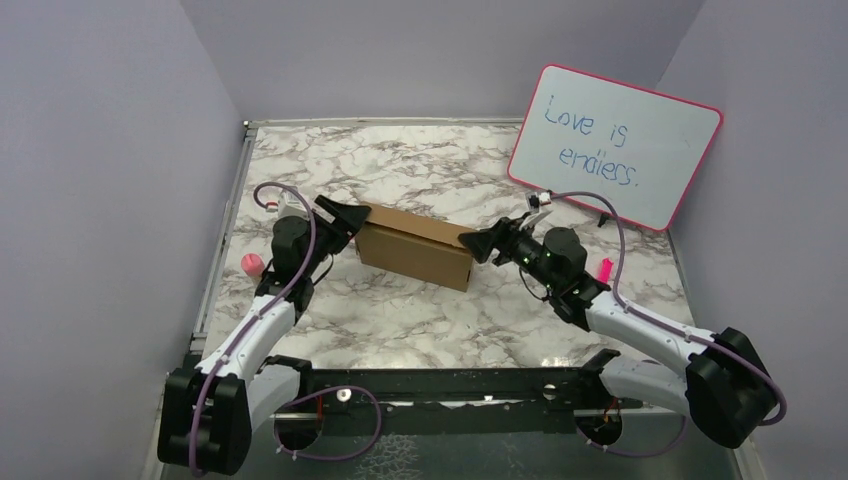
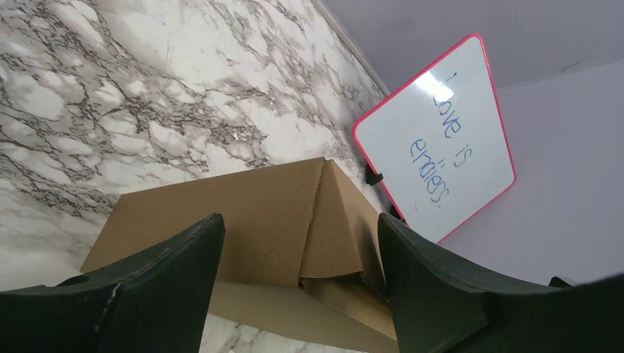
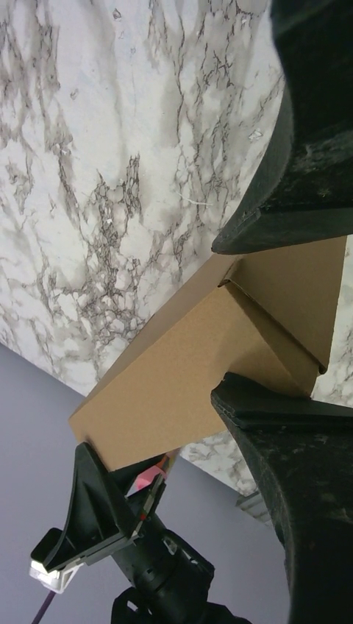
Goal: Fold the paper box
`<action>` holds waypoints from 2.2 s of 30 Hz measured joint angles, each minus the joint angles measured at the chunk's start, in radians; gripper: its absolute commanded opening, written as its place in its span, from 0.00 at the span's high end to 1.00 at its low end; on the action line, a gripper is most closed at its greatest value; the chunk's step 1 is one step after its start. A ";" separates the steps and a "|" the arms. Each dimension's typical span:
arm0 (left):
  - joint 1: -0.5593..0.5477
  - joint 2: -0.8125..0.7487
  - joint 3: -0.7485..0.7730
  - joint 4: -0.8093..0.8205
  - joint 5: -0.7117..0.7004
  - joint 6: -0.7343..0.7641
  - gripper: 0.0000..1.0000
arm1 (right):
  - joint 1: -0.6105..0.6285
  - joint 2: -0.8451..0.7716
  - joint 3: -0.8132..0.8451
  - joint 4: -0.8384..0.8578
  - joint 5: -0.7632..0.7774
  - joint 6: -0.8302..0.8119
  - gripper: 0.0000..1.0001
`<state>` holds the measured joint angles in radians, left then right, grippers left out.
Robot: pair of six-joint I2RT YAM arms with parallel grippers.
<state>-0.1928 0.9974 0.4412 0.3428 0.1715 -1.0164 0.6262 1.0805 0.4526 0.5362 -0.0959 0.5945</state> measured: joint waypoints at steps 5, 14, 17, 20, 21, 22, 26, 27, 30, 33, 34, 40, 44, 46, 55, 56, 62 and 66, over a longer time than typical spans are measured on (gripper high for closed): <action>0.045 0.005 0.021 -0.027 0.038 0.040 0.18 | 0.000 0.012 0.045 -0.058 -0.003 -0.047 0.18; 0.069 -0.023 0.120 -0.145 0.059 0.087 0.18 | -0.002 -0.055 0.116 -0.252 0.000 -0.073 0.13; 0.073 -0.064 0.141 -0.198 0.046 0.082 0.20 | -0.002 -0.084 0.123 -0.282 0.001 -0.071 0.16; 0.074 -0.102 0.142 -0.239 0.022 0.069 0.23 | -0.002 -0.108 0.122 -0.309 0.003 -0.058 0.17; 0.074 -0.114 0.142 -0.256 0.013 0.059 0.23 | -0.002 -0.113 0.121 -0.312 0.005 -0.051 0.18; 0.074 -0.122 0.138 -0.269 0.005 0.049 0.24 | -0.002 -0.119 0.117 -0.313 0.005 -0.045 0.18; 0.074 -0.135 0.100 -0.270 -0.004 0.002 0.26 | -0.002 -0.125 0.107 -0.317 0.005 -0.015 0.20; 0.074 -0.134 0.085 -0.267 -0.003 -0.016 0.27 | -0.002 -0.125 0.105 -0.318 0.005 -0.007 0.21; 0.074 -0.124 0.057 -0.264 -0.002 -0.049 0.29 | -0.002 -0.121 0.099 -0.317 0.005 0.013 0.22; 0.074 -0.112 0.057 -0.254 0.001 -0.072 0.33 | -0.006 -0.111 0.080 -0.309 0.005 0.035 0.25; 0.074 -0.112 0.056 -0.253 0.001 -0.077 0.35 | -0.007 -0.108 0.070 -0.299 0.005 0.049 0.25; 0.074 -0.112 0.023 -0.192 0.008 -0.128 0.44 | -0.021 -0.091 0.033 -0.214 -0.011 0.112 0.31; 0.074 -0.112 -0.002 -0.143 0.019 -0.159 0.49 | -0.028 -0.084 0.018 -0.178 -0.025 0.135 0.33; 0.074 -0.112 -0.016 -0.124 0.021 -0.169 0.51 | -0.033 -0.080 0.006 -0.156 -0.032 0.143 0.35; 0.078 -0.126 -0.080 -0.036 0.014 -0.223 0.56 | -0.054 -0.041 -0.060 -0.018 -0.087 0.192 0.41; 0.078 -0.126 -0.084 -0.032 0.012 -0.227 0.56 | -0.056 -0.039 -0.066 -0.006 -0.090 0.194 0.42; 0.077 -0.136 -0.106 -0.029 -0.007 -0.256 0.56 | -0.079 -0.023 -0.095 0.057 -0.112 0.208 0.47; 0.075 -0.140 -0.118 -0.029 -0.016 -0.265 0.58 | -0.099 0.018 -0.102 0.103 -0.122 0.227 0.49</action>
<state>-0.1181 0.8577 0.3229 0.3138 0.1558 -1.2816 0.5270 1.0988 0.3508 0.6392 -0.2184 0.8211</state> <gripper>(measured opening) 0.431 0.530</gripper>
